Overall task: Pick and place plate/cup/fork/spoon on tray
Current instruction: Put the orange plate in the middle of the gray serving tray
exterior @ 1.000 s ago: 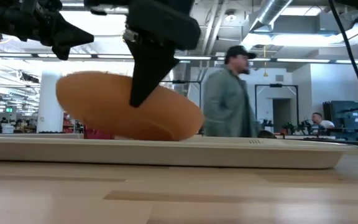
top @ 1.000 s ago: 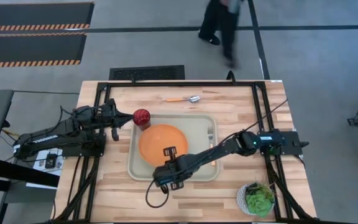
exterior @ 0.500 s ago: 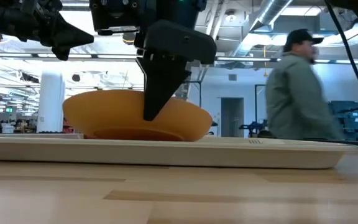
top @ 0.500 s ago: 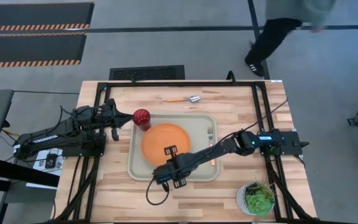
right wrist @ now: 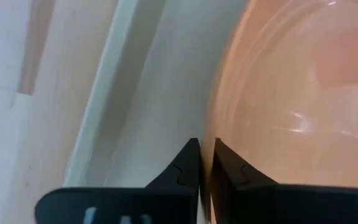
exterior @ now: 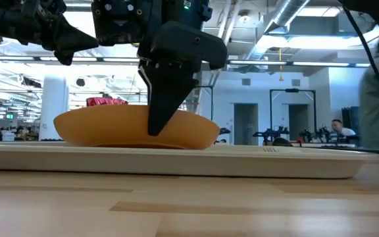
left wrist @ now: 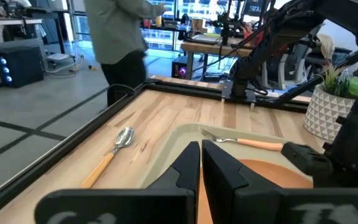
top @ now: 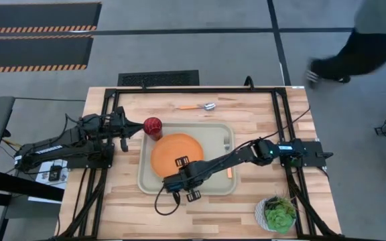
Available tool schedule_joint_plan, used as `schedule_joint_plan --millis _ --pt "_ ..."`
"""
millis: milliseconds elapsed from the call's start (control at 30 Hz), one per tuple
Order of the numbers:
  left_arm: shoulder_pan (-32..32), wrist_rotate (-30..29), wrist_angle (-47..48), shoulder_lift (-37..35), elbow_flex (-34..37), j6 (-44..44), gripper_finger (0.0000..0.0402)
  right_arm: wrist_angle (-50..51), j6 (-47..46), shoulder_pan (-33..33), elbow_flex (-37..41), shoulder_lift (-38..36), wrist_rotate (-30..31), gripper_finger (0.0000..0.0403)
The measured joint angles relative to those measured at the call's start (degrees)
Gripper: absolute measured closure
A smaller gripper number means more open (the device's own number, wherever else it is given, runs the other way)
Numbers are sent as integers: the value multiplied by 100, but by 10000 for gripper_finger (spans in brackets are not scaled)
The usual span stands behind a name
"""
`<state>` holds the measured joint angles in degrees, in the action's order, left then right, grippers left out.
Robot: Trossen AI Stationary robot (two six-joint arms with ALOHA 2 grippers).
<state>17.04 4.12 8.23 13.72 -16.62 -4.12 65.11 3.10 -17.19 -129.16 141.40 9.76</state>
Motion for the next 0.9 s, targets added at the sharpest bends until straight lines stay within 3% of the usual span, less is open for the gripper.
schedule_joint_plan --millis 500,900 --pt "0 -2 9 0 0 0 395 1 -200 155 0 0 -561 363" --pt "0 -2 7 0 0 30 395 -4 -531 156 2 9 -654 286"
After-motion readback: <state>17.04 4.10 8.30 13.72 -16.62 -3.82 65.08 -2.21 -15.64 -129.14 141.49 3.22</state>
